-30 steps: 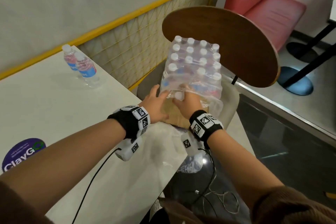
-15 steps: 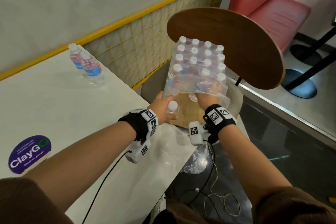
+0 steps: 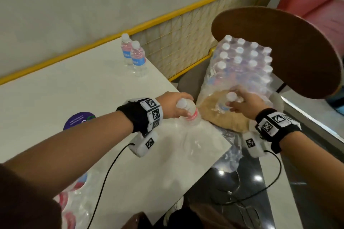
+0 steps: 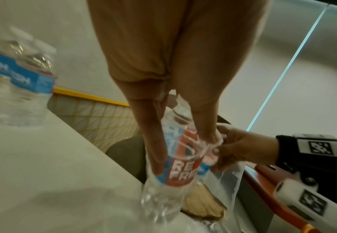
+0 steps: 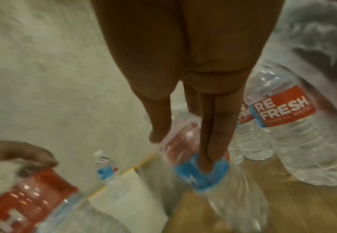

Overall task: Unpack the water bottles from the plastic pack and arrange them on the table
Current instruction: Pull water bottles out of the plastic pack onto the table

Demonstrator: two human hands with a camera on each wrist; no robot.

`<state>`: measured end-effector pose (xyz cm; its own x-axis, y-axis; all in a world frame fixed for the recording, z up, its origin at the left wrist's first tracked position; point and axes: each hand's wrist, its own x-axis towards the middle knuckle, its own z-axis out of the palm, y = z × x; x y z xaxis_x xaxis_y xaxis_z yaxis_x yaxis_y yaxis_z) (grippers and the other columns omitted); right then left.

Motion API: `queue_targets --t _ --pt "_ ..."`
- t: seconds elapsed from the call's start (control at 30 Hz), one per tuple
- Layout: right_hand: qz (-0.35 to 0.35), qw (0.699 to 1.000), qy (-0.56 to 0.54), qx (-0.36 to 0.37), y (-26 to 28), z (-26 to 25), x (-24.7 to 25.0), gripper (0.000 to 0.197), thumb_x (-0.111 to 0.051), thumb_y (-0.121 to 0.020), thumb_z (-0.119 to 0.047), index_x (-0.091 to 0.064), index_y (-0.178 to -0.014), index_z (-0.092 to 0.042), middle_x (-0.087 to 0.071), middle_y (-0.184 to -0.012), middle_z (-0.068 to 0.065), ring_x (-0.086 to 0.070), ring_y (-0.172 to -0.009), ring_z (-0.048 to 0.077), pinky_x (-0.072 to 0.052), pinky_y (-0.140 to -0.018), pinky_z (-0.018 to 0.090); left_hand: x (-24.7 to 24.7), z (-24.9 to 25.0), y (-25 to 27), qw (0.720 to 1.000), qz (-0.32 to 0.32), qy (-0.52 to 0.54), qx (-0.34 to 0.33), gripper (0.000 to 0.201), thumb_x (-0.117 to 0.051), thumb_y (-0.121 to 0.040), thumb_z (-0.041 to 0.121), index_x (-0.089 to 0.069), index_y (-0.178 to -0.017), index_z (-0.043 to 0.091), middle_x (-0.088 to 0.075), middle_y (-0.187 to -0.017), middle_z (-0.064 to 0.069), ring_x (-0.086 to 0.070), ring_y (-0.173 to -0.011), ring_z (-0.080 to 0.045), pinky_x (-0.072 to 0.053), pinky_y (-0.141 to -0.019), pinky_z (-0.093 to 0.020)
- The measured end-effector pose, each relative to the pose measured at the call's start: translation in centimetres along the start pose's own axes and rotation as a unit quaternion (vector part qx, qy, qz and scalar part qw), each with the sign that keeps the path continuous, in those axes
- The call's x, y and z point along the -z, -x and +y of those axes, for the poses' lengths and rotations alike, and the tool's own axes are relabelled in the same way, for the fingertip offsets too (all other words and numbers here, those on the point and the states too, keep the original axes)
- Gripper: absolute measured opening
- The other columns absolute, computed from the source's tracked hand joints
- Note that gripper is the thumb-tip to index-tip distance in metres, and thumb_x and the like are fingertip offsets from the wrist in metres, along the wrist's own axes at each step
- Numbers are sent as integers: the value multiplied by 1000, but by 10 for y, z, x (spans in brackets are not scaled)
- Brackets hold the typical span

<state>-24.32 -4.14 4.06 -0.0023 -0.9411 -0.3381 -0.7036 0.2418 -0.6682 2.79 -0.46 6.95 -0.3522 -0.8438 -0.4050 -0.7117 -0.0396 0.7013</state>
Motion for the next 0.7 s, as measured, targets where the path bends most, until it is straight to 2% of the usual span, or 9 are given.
queue_targets --t 0.1,0.2,0.3,0.33,0.4,0.47,0.53,0.6,0.7 --pt "-119 991 11 61 46 -27 -13 35 -68 -84 -7 -49 -111 -19 -53 -118 3 -69 -75 30 -59 -61 30 18 -9 31 998 -22 -50 21 55 -74 -79 28 -52 -130 26 -63 -114 -5 -68 -77 -24 -56 -78 -31" --pt "-229 967 50 96 93 -59 -44 32 -70 -83 -9 -51 -104 -24 -59 -107 -6 -71 -76 29 -59 -70 36 31 -26 67 989 -38 -134 38 56 -72 -80 35 -51 -131 27 -64 -118 -3 -69 -91 -26 -53 -90 -35" --pt "-317 937 53 136 132 -86 -89 31 -72 -82 -12 -53 -102 -25 -60 -106 -12 -71 -76 25 -58 -74 39 36 -45 103 972 -42 -227 41 59 -68 -82 41 -48 -135 26 -55 -132 -1 -54 -117 -23 -42 -100 -31" --pt "-346 924 60 150 141 -92 -107 30 -72 -82 -12 -53 -101 -25 -60 -103 -13 -70 -75 23 -58 -74 38 36 -50 113 966 -50 -250 46 59 -66 -83 41 -47 -136 23 -54 -133 -1 -51 -120 -23 -40 -100 -30" --pt "-392 900 80 173 159 -105 -142 29 -70 -83 -11 -52 -100 -26 -59 -95 -15 -67 -72 19 -57 -75 36 34 -60 130 955 -73 -281 57 55 -62 -87 39 -48 -135 16 -56 -124 -3 -52 -110 -21 -39 -92 -28" --pt "-420 882 99 192 175 -118 -174 29 -70 -84 -12 -51 -98 -30 -58 -94 -16 -66 -71 18 -56 -74 34 29 -70 144 947 -88 -301 66 53 -59 -89 38 -50 -133 11 -56 -116 -5 -49 -100 -18 -37 -85 -27" --pt "-423 877 102 205 188 -128 -199 33 -69 -84 -12 -49 -95 -36 -59 -103 -13 -66 -72 19 -55 -74 33 23 -80 156 939 -102 -321 73 54 -56 -92 38 -46 -137 11 -54 -127 -4 -51 -112 -21 -38 -92 -30" --pt "-411 883 96 205 197 -137 -217 35 -69 -84 -12 -48 -102 -34 -58 -117 -4 -66 -74 22 -56 -76 36 18 -89 168 932 -102 -339 78 54 -51 -94 37 -41 -140 10 -49 -140 -5 -49 -124 -24 -38 -99 -31" --pt "-379 894 115 207 206 -149 -231 40 -69 -84 -16 -46 -113 -31 -54 -125 -1 -68 -78 27 -56 -79 37 20 -95 188 939 -77 -327 69 52 -48 -96 34 -39 -141 11 -46 -143 -7 -49 -119 -21 -37 -97 -30"
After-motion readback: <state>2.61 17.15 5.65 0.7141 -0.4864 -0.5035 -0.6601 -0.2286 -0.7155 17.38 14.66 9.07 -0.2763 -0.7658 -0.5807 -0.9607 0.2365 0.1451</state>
